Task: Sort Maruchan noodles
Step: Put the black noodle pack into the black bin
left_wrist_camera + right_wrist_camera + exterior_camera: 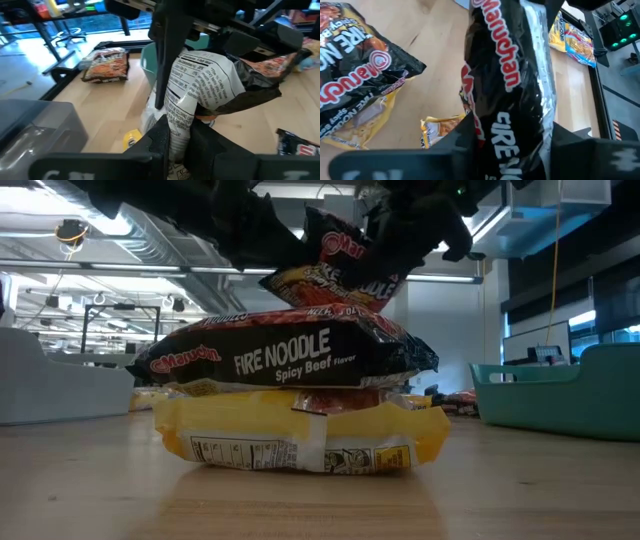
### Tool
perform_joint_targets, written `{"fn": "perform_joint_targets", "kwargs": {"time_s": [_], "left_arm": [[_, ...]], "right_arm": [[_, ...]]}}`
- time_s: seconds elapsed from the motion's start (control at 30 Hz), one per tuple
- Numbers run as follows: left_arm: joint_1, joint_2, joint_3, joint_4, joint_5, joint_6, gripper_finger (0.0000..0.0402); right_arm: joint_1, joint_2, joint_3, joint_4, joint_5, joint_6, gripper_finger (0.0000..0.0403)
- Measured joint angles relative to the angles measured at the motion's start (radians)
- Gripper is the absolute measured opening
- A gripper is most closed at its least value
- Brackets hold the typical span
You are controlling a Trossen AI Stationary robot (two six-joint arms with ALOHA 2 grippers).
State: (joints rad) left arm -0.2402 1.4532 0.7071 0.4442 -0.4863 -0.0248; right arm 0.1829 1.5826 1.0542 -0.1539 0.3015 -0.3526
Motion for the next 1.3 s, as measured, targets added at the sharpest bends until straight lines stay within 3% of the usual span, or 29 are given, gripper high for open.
{"fn": "perform_joint_targets", "kwargs": {"time_s": [0.27,0.43,0.63,0.87,1.1,1.3], "left_arm": [[-0.004,0.000,0.001,-0.025,-0.028,-0.048,0.0149],[-0.032,-0.075,0.004,-0.174,-0.082,-0.046,0.0190],[-0.074,-0.178,0.002,-0.390,-0.100,-0.047,0.0192],[-0.066,-0.184,-0.007,-0.389,-0.087,0.028,0.0191],[0.023,-0.183,-0.085,-0.253,0.056,0.076,0.0191],[0.143,-0.183,-0.148,-0.131,0.221,0.081,0.0191]], "right_arm": [[-0.001,-0.005,0.000,-0.004,0.005,0.021,0.0108],[-0.009,-0.038,0.000,-0.028,0.026,0.038,0.0096],[-0.070,-0.097,0.000,-0.033,0.029,0.057,0.0104],[-0.238,-0.129,0.032,-0.059,0.026,0.025,0.0099],[-0.412,-0.118,0.192,-0.173,-0.070,0.004,0.0103],[-0.571,-0.105,0.321,-0.258,-0.213,0.004,0.0104]]}}
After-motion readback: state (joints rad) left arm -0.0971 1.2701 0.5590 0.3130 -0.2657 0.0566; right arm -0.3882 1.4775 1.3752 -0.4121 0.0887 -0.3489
